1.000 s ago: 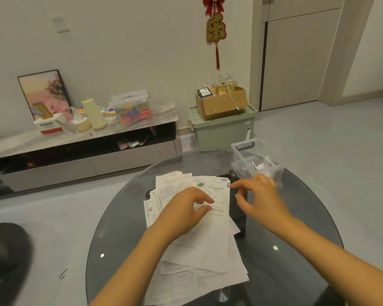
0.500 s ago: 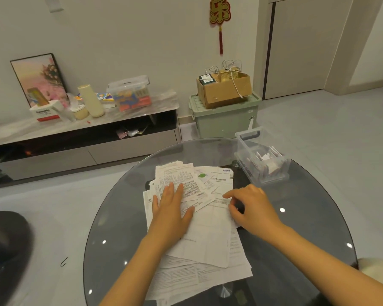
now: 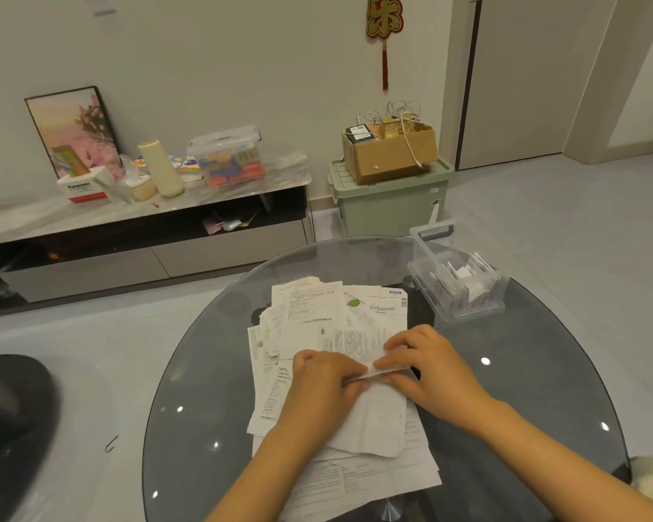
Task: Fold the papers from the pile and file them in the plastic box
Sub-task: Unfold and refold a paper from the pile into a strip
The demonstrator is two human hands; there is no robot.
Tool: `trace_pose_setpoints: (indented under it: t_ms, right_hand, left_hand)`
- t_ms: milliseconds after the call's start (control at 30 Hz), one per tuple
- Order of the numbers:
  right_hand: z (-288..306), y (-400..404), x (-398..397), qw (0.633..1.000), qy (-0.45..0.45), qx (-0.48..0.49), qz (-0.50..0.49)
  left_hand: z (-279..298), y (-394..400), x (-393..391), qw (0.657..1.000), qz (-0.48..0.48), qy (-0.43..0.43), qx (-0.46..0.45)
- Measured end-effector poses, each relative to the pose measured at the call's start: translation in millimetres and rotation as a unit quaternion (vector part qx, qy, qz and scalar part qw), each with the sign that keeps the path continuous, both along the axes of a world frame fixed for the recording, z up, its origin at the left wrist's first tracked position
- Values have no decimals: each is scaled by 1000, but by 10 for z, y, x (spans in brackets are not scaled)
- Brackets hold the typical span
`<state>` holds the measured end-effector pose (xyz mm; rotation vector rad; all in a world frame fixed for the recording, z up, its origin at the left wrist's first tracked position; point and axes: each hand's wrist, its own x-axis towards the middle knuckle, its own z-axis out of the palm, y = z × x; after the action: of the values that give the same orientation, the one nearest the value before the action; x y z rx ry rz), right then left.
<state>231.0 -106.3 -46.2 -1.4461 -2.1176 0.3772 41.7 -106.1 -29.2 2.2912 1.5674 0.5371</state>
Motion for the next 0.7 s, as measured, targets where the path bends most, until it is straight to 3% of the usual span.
trace_pose_setpoints:
  t_ms: [167,367,534,701]
  right_hand:
    - [28,14,66,997,-8,-80,-15]
    - [122,-32,92,988,44,-139,-45]
    - [104,-36,67,980,82,-163,-80]
    - [24,-18,70,973,46,-181,-136]
  left_hand:
    - [33,-45,-16,994,1,-87,-69]
    - [70,-50,-68,982,36,-149,-113]
    - [40,-28,-41,980,87,-154,-90]
    - [-51,0,23,980,98,-138,-102]
